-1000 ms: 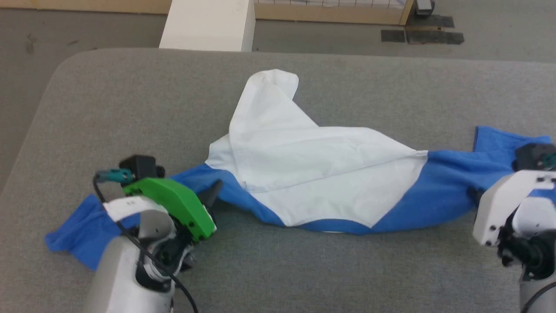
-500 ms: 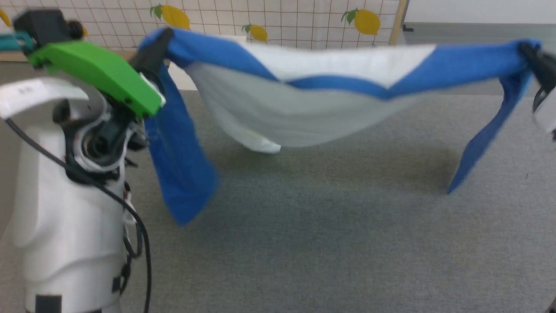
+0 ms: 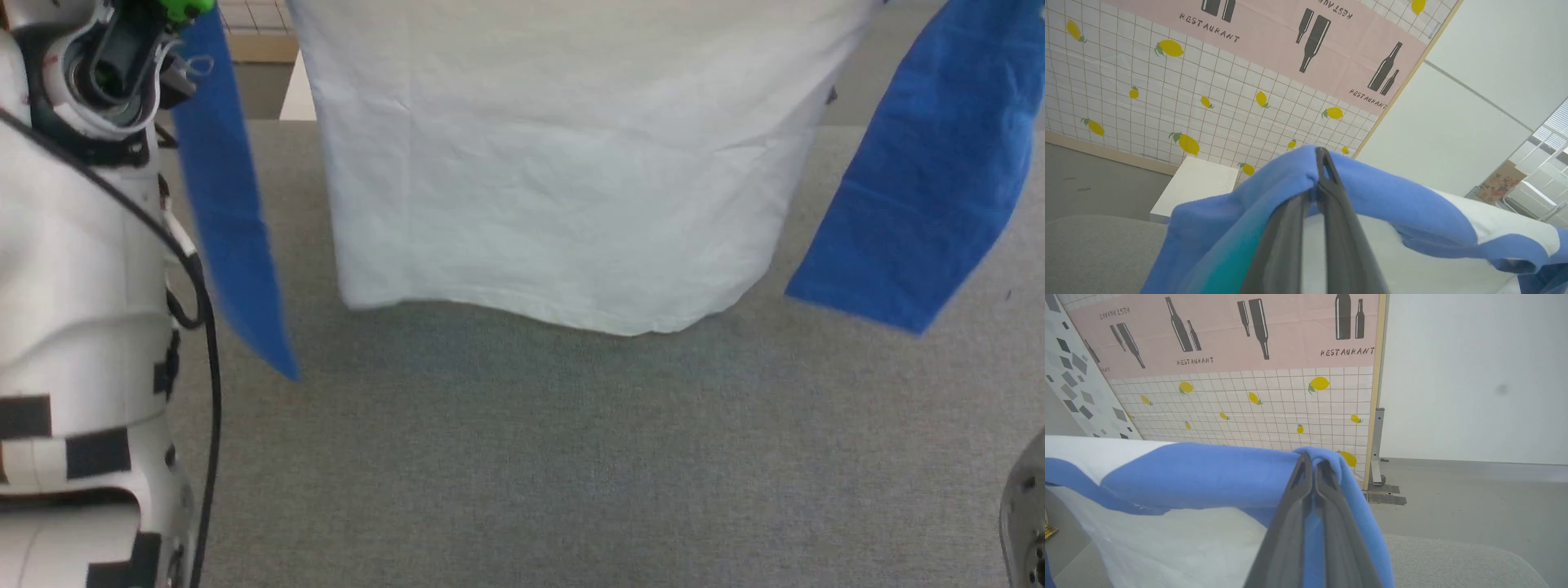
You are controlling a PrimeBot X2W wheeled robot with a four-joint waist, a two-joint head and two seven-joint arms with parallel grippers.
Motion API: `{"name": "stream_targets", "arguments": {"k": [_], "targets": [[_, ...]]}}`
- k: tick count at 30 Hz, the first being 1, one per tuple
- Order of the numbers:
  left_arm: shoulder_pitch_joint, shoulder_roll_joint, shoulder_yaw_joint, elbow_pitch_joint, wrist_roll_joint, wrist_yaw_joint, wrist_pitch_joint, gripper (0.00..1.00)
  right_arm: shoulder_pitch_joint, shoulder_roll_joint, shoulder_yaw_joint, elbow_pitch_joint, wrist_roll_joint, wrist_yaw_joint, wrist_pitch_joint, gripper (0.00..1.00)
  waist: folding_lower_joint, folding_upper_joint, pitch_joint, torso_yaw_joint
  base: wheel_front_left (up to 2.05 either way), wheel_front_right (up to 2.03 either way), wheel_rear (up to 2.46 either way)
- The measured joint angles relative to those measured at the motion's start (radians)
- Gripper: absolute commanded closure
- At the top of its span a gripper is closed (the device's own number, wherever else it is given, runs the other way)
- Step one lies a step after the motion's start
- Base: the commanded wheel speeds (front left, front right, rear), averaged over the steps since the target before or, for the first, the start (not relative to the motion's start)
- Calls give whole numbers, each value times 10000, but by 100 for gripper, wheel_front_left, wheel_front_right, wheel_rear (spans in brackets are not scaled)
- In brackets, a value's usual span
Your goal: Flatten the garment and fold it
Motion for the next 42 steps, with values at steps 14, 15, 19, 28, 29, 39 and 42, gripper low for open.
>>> {"name": "stream_targets", "arguments": {"k": [14,15,19,28,29,39,42], "targets": [[-4075,476,-255,1797,1216,-13,-1898,100,-5061,779,-127,3033,-2201,2,-2824,100,2,0,2578,-345,0,0,0],[-4221,464,-245,1845,1229,-21,-2050,100,-5267,803,-186,3235,-2299,2,-3016,100,1,0,2764,-374,0,0,0],[-4449,453,-259,1969,1246,-157,-2435,100,-5793,826,-249,3887,-2466,2,-3578,100,3,0,3403,-459,0,0,0],[-3912,128,-355,2575,982,-871,-3081,100,-5292,368,353,4623,-1904,2,-4330,100,2,0,4068,-329,0,0,0],[-3672,104,-355,2778,901,-991,-3124,100,-4983,336,487,4648,-1739,0,-4389,100,2,0,4028,-306,0,0,0],[-67,-633,-706,4128,0,-2079,-3317,100,-483,2,637,4297,491,0,-5361,100,0,0,2699,-95,0,0,0],[1240,-809,-713,4105,-320,-2194,-3409,100,1220,58,573,3896,1058,0,-5469,100,-1,0,2092,-28,0,0,0]]}}
